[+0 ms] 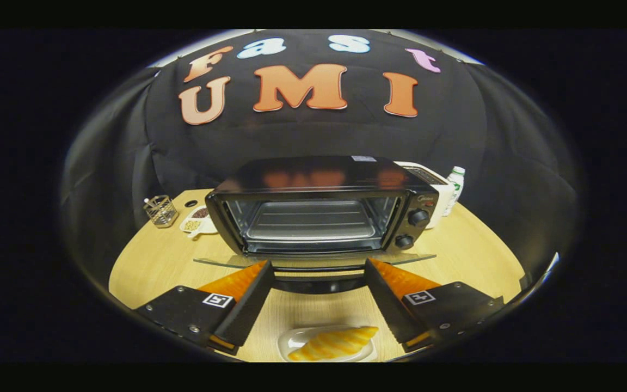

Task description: Open the toaster oven, put the food inside, and close the toaster oven door.

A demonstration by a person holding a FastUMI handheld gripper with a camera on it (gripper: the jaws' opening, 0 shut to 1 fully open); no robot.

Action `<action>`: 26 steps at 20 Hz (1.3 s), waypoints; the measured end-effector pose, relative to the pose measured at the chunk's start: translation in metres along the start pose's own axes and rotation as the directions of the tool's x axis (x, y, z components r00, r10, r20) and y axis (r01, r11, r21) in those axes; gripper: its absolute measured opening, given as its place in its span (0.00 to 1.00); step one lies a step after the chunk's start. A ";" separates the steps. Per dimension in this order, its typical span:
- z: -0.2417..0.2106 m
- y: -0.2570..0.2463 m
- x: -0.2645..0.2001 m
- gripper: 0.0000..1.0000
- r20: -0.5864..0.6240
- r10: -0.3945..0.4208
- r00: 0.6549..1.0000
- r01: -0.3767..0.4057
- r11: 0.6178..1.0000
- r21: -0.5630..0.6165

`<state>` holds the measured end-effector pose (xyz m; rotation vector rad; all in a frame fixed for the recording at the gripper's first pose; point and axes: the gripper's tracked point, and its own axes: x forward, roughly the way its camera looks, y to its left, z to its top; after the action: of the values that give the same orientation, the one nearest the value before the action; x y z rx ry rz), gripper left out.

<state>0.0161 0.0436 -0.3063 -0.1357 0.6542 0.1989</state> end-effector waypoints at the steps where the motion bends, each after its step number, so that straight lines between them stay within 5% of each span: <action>1: -0.005 0.000 -0.001 0.99 -0.009 0.000 1.000 0.000 1.000 0.000; 16: -0.126 -0.002 0.005 0.99 -0.270 -0.019 0.963 0.026 0.999 0.023; 26: -0.119 -0.009 -0.031 0.99 -0.283 -0.098 0.954 0.125 0.989 0.077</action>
<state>-0.0763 0.0081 -0.3802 -0.1108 0.9329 0.0388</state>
